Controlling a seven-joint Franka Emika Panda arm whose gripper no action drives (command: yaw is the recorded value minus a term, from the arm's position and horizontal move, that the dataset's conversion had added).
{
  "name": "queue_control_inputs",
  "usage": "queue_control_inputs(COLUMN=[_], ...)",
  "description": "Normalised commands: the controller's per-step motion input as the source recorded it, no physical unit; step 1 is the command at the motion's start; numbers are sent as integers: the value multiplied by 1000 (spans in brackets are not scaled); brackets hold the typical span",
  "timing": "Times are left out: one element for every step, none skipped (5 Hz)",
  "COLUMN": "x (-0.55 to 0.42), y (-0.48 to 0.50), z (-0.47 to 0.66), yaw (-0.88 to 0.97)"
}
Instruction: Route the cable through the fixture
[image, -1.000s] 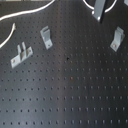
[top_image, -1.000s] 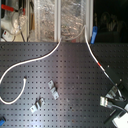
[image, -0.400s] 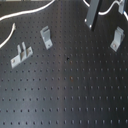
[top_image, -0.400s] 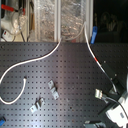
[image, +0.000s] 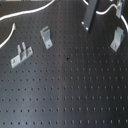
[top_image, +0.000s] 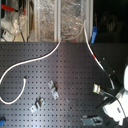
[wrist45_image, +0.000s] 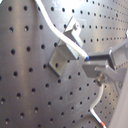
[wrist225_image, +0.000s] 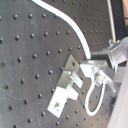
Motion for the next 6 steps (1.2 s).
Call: queue_control_inputs(x=[-12, 0, -222, 0, -91, -202], y=[19, 1, -152, 0, 145, 196], z=[0, 37, 298, 11, 82, 70], yaw=[0, 0, 0, 0, 157, 431])
